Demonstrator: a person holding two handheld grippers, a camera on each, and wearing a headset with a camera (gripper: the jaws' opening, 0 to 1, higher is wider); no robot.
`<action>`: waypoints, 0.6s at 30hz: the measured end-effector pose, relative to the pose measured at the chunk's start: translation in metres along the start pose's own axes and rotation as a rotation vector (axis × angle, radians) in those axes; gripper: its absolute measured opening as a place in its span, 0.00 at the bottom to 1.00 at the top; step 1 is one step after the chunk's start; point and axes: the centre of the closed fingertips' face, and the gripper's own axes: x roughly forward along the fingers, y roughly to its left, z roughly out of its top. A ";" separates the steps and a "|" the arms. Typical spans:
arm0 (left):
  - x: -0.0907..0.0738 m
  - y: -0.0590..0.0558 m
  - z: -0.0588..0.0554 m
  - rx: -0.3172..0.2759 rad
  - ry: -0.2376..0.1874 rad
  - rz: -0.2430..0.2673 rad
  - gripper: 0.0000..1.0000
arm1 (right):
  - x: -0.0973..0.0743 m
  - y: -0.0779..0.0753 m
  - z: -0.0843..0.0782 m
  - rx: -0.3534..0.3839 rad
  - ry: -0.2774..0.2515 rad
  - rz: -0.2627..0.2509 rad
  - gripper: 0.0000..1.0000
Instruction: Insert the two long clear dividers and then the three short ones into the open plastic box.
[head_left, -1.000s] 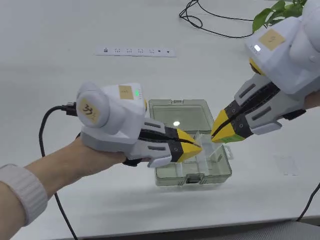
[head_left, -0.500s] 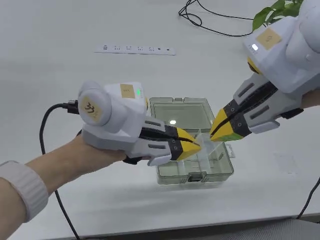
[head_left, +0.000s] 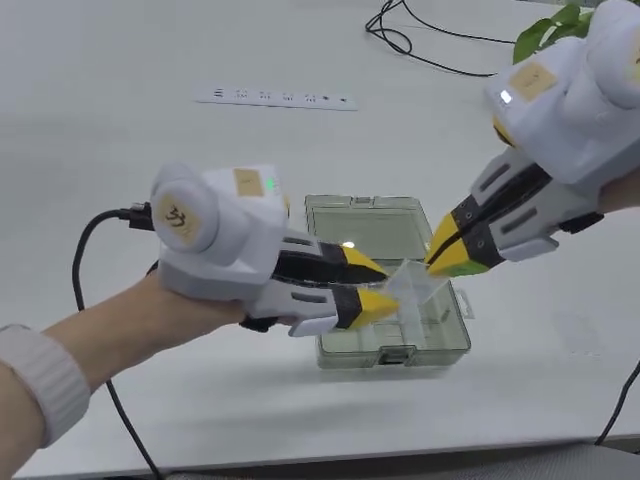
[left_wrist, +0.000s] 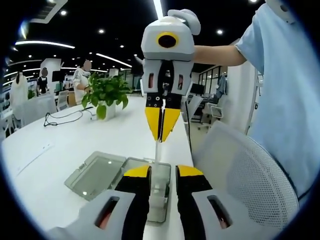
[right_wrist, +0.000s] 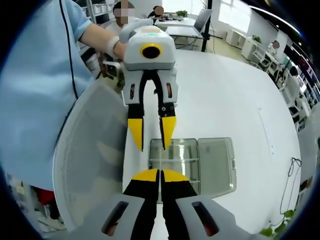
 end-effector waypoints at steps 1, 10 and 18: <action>-0.002 0.002 -0.001 -0.005 0.002 0.013 0.19 | 0.001 -0.004 -0.004 0.006 0.010 -0.009 0.02; -0.016 0.010 -0.015 -0.034 0.023 0.078 0.43 | 0.015 -0.023 -0.015 0.016 0.060 -0.016 0.02; -0.026 0.015 -0.025 -0.065 0.032 0.115 0.59 | 0.029 -0.026 -0.015 0.013 0.085 0.002 0.02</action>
